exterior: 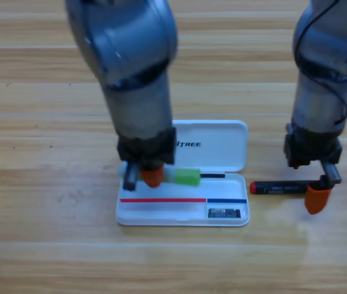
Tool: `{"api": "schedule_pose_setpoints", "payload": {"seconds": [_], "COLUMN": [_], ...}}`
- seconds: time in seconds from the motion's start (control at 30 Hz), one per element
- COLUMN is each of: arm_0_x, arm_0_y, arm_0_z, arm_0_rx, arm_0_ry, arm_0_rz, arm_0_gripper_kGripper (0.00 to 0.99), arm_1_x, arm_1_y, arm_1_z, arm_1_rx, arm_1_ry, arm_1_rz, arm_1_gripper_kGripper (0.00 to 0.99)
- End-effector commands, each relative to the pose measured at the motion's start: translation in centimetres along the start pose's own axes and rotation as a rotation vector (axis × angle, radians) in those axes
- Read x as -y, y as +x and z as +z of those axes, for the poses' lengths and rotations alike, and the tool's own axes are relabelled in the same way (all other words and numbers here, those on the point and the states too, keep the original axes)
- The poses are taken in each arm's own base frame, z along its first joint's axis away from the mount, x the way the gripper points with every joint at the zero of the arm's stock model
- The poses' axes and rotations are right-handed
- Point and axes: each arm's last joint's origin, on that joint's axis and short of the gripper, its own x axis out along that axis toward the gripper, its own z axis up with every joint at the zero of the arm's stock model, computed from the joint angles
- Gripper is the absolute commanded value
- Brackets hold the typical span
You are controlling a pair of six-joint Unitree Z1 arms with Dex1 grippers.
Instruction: Clean up eraser and pencils
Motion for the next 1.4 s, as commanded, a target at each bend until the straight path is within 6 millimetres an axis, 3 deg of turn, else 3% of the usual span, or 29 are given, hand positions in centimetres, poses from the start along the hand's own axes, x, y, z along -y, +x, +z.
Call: {"api": "schedule_pose_setpoints", "payload": {"seconds": [0.03,0.13,0.43,0.5,0.57,0.77,0.8,1.1,1.23,1.4], "arm_0_x": [1.2,1.2,1.2,1.0,0.8,0.1,0.0,-1.1,-1.4,-1.5], "arm_0_y": [3.5,4.1,5.1,5.0,4.9,5.0,5.1,5.4,5.5,5.7], "arm_0_z": [1.9,2.1,2.2,1.9,1.8,1.1,1.0,-0.2,-0.4,-0.4], "arm_0_rx": [-0.057,-0.063,-0.063,-0.059,-0.057,-0.049,-0.049,-0.056,-0.054,-0.052], "arm_0_ry": [0.033,0.035,0.033,0.026,0.021,-0.007,-0.012,-0.054,-0.069,-0.074], "arm_0_rz": [-0.061,-0.068,-0.092,-0.095,-0.095,-0.110,-0.114,-0.121,-0.129,-0.137], "arm_0_gripper_kGripper": [0.000,0.000,0.000,0.000,0.000,0.000,0.000,0.000,0.000,0.000], "arm_1_x": [2.4,2.7,2.4,2.2,2.1,2.2,2.3,2.4,1.6,-0.2], "arm_1_y": [3.1,3.2,4.7,5.0,5.3,5.5,5.5,4.6,2.1,-2.5], "arm_1_z": [0.3,0.6,0.5,0.4,0.4,0.5,0.5,0.2,-0.4,-1.7], "arm_1_rx": [0.048,0.068,0.043,0.036,0.031,0.033,0.034,0.014,0.037,0.083], "arm_1_ry": [-0.019,-0.025,-0.040,-0.045,-0.051,-0.051,-0.051,-0.017,0.010,0.026], "arm_1_rz": [0.065,0.069,0.110,0.121,0.129,0.126,0.122,0.066,0.021,-0.031], "arm_1_gripper_kGripper": [0.990,0.976,0.811,0.735,0.603,0.026,0.000,0.000,0.000,0.000]}}
